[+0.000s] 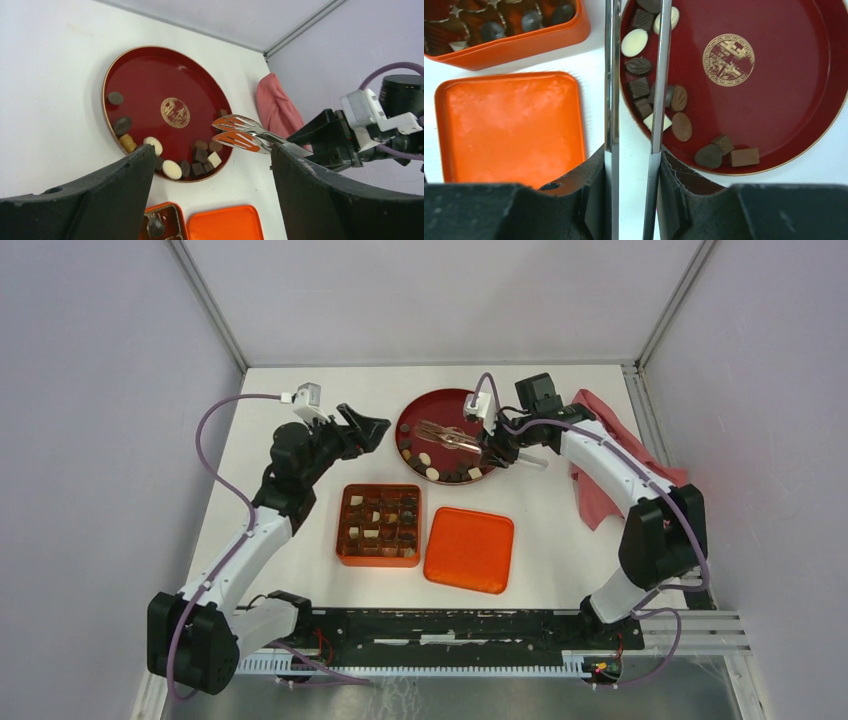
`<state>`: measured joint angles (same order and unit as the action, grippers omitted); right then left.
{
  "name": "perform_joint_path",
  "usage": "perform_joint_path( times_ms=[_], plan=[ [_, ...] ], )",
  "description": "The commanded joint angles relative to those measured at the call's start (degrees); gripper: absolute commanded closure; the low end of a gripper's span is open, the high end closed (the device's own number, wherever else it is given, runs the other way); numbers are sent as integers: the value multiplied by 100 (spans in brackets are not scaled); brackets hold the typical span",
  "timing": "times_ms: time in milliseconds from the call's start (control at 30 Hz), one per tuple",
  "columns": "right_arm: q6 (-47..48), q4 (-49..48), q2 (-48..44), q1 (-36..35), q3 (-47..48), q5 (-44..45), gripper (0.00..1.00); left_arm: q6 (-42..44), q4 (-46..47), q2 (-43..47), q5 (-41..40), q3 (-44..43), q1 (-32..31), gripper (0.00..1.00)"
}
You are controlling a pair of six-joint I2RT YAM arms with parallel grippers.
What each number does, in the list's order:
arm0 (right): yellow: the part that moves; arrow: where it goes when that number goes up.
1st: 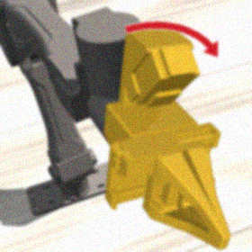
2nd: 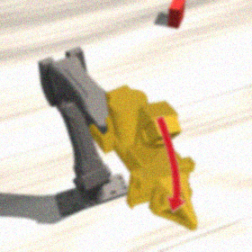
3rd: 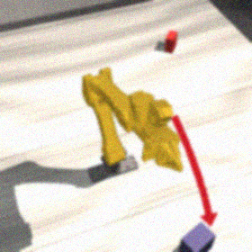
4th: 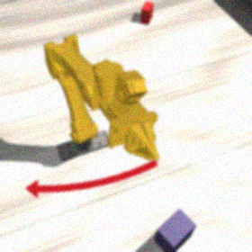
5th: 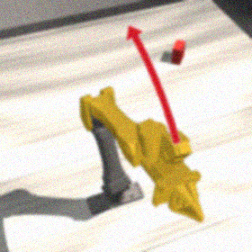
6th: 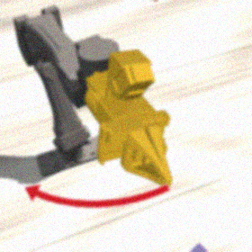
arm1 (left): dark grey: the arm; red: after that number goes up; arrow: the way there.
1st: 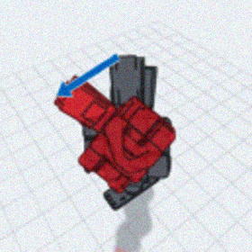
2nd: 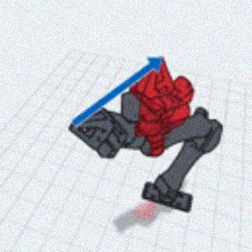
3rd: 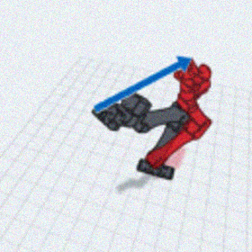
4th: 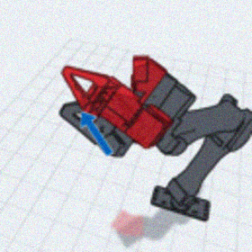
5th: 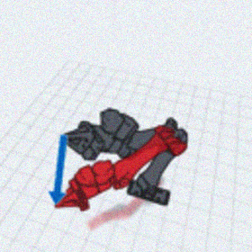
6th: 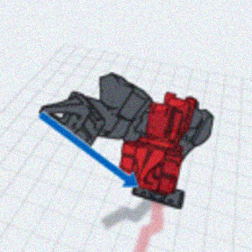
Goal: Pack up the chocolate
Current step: Move the fake chocolate to the plate.
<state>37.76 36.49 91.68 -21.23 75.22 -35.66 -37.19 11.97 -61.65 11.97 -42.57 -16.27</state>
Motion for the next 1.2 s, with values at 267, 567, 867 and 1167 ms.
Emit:
perform_joint_path(
  times_ms=[267, 567, 867, 1167],
  plan=[
    [562, 300, 1001, 331, 1395, 20, 61, 876, 283, -736, 155, -650, 0, 10],
    [593, 372, 1670, 331, 2148, 432, 62, 984, 518, -1150, -119, -958, 3, 15],
    [530, 312, 2224, 265, 2238, 1312, 62, 1902, 20, -744, -1425, -763, -79, 15],
    [581, 398, 2907, -227, 2525, 1398, 62, 2168, 343, -319, -1882, -347, -480, 13]
  ],
)
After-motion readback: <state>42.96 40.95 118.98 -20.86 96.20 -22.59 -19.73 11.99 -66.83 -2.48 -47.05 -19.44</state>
